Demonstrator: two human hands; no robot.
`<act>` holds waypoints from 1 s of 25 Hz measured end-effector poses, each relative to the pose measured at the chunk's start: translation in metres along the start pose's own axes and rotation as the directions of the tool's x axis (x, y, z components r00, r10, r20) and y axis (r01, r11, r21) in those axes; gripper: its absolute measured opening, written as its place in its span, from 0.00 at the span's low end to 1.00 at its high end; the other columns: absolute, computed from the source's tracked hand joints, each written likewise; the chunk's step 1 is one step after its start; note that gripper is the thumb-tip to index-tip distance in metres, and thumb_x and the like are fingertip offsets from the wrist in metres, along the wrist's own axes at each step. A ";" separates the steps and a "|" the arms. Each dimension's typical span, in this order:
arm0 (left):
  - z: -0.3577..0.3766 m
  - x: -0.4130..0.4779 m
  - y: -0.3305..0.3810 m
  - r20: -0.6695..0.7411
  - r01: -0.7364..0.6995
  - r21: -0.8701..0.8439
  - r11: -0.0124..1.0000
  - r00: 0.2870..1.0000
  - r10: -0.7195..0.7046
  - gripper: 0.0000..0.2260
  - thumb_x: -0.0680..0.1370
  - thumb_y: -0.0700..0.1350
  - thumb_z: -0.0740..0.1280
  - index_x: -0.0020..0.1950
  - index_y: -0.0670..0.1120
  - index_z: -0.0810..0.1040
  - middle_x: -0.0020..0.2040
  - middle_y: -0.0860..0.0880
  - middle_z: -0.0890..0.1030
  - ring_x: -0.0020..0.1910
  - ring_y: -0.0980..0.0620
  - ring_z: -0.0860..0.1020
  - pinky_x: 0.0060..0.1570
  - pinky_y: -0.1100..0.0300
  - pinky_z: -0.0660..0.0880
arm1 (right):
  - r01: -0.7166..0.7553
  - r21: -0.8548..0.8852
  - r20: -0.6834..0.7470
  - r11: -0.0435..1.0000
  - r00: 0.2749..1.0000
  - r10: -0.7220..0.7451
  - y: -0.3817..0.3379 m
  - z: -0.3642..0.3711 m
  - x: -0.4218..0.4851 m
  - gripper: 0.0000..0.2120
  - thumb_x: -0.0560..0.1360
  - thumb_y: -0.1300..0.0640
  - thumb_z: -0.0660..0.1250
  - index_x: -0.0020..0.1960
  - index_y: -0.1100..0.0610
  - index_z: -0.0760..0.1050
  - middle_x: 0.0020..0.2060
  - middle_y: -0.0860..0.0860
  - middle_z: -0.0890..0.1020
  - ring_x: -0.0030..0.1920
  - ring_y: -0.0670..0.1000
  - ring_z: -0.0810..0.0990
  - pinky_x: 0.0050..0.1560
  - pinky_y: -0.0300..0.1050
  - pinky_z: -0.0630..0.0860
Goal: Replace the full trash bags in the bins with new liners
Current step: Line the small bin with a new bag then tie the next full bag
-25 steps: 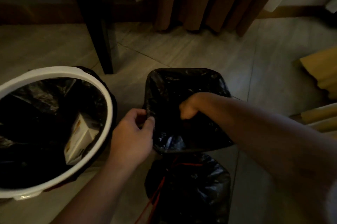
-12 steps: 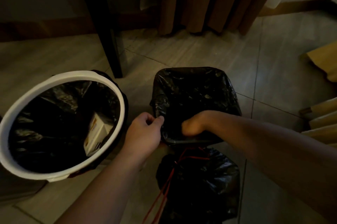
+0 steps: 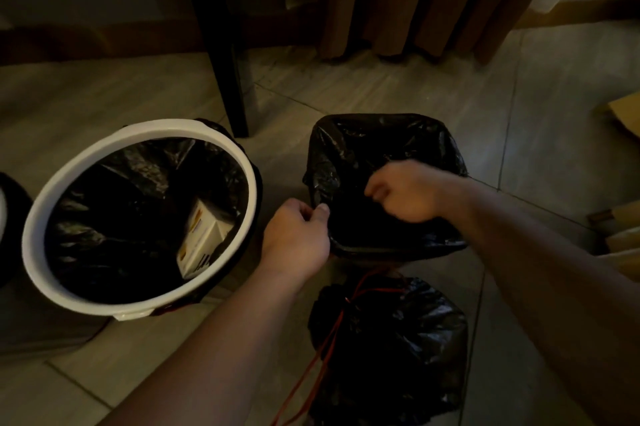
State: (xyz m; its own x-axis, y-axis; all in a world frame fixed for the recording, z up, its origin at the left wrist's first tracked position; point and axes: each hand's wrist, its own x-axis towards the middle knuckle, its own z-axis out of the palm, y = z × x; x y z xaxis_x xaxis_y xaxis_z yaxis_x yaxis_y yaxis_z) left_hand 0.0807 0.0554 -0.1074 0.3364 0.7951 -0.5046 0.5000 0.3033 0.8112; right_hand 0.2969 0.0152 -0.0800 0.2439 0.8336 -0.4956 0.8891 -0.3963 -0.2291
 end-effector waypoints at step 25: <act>-0.230 -0.100 -0.092 -0.546 -0.093 -0.470 0.878 0.812 -0.207 0.07 0.73 0.50 0.69 0.47 0.49 0.77 0.41 0.42 0.81 0.40 0.38 0.80 0.40 0.44 0.77 | 0.565 -0.350 -0.009 0.747 0.796 -0.605 -0.283 0.062 -0.074 0.26 0.76 0.32 0.64 0.65 0.48 0.76 0.57 0.49 0.82 0.56 0.53 0.81 0.53 0.54 0.80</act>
State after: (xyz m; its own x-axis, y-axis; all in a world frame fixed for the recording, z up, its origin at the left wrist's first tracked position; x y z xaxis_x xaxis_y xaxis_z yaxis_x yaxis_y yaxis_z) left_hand -0.1821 0.0689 -0.0639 -0.2656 0.8696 -0.4161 0.0322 0.4394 0.8977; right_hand 0.0038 0.0419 -0.0302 -0.3407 0.9068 -0.2482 0.9378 0.3092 -0.1578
